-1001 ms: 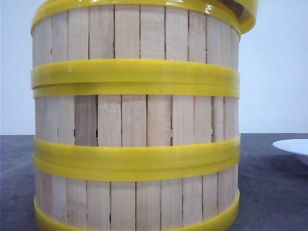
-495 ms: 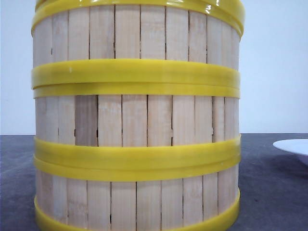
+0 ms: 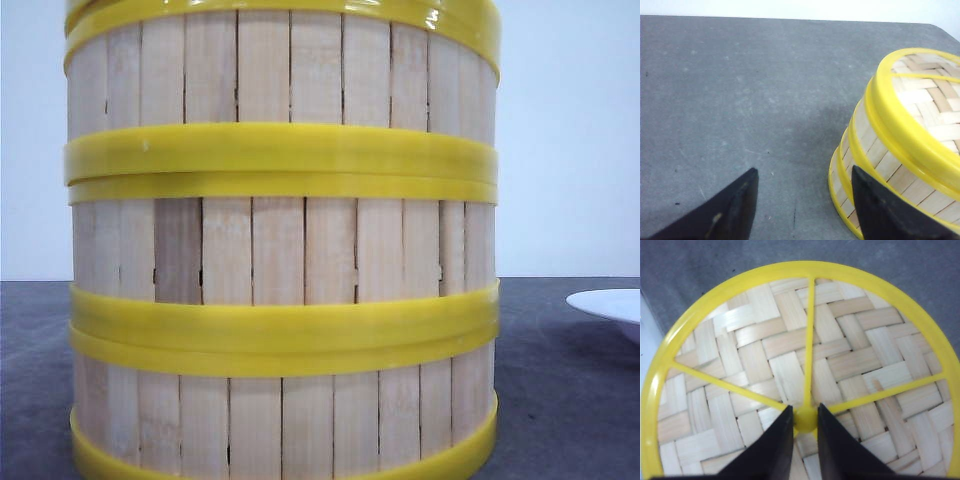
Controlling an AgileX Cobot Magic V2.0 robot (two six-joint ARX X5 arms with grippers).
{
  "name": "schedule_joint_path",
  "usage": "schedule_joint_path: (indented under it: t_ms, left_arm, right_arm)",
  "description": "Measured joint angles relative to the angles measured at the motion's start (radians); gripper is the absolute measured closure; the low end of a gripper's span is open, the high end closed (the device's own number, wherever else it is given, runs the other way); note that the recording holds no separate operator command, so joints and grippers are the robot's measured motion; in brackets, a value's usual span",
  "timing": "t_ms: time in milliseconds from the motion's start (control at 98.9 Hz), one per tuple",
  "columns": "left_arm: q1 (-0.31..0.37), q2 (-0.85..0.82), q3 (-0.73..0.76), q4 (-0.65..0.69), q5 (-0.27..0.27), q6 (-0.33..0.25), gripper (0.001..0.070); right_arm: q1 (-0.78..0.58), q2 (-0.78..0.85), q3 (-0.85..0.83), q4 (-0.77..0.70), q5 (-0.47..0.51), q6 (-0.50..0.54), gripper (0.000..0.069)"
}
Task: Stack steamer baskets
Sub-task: 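Lower the lid onto the top basket and release it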
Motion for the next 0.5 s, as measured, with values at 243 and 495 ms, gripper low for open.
schedule_joint_path:
  t_ms: [243,495]
  left_arm:
    - [0.0,0.0,0.0,-0.001,0.0,0.0,0.0356]
    - [0.0,0.0,0.0,-0.026,0.0,0.0,0.0356]
  right_arm:
    - [0.0,0.005,0.004,0.0,-0.002,0.0,0.0637]
    - [0.0,0.008,0.005,0.017,0.001,0.009,0.04]
